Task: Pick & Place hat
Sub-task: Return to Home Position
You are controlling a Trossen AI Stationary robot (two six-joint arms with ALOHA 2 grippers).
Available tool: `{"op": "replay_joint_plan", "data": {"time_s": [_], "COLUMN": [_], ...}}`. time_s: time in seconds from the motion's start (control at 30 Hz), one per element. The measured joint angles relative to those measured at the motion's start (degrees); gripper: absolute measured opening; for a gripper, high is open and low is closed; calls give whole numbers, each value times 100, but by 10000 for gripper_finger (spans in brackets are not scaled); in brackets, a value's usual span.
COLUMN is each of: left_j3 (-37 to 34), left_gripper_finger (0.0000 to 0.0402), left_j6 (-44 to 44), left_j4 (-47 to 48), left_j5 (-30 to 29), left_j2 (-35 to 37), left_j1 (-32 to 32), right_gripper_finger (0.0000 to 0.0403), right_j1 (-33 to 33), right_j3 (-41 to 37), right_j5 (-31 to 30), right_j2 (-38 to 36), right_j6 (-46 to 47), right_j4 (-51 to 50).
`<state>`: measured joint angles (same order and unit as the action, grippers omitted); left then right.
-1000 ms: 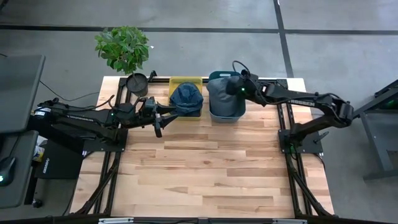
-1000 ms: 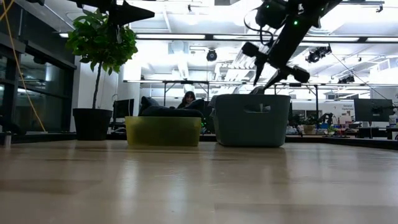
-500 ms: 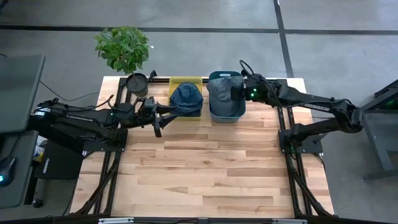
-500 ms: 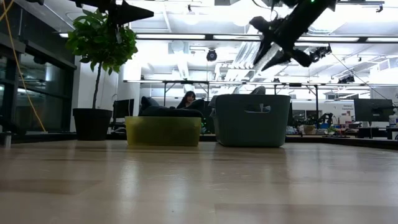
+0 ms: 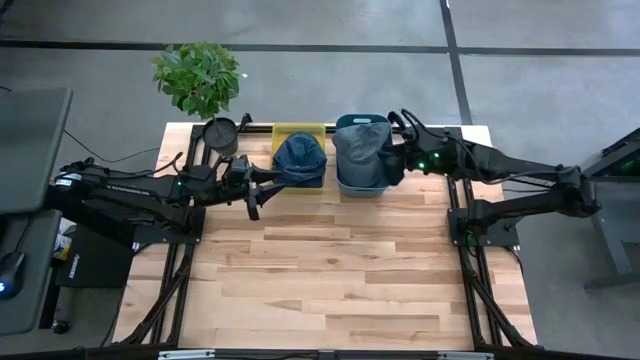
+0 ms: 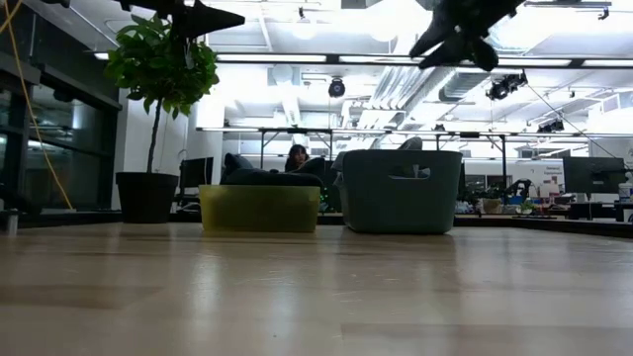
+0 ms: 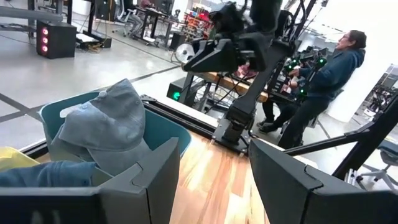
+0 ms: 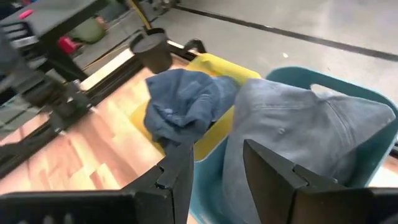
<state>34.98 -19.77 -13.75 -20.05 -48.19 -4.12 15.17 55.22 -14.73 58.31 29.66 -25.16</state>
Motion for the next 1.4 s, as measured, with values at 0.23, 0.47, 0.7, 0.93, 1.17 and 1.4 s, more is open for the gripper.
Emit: {"op": "replay_joint_plan", "data": {"time_s": [0.23, 0.47, 0.7, 0.93, 1.17, 1.4], "left_j3": [-2, -2, -2, 0, -2, -35], "left_gripper_finger": [190, 190, 190, 190, 190, 190], "left_j6": [-2, -2, -4, -23, -160, 193], "left_j4": [63, 67, 69, 37, 195, 78], "left_j5": [302, 270, 423, 411, 744, 514], "left_j2": [-9, -45, -45, -45, -42, 7], "left_j1": [-2, 0, -2, -2, -2, 0], "right_gripper_finger": [134, 134, 134, 134, 134, 134], "right_j1": [-511, -1151, -1545, -1618, -1616, -1614], "right_j3": [-32, -925, -2292, -3146, -3436, -3451], "right_j5": [-429, -598, -591, -599, -808, -1043], "right_j2": [-335, -902, -1876, -2880, -3824, -4420], "right_j6": [-289, -279, 152, 246, 164, -63], "right_j4": [-584, -20, 1230, 1690, 1686, 1691]}}
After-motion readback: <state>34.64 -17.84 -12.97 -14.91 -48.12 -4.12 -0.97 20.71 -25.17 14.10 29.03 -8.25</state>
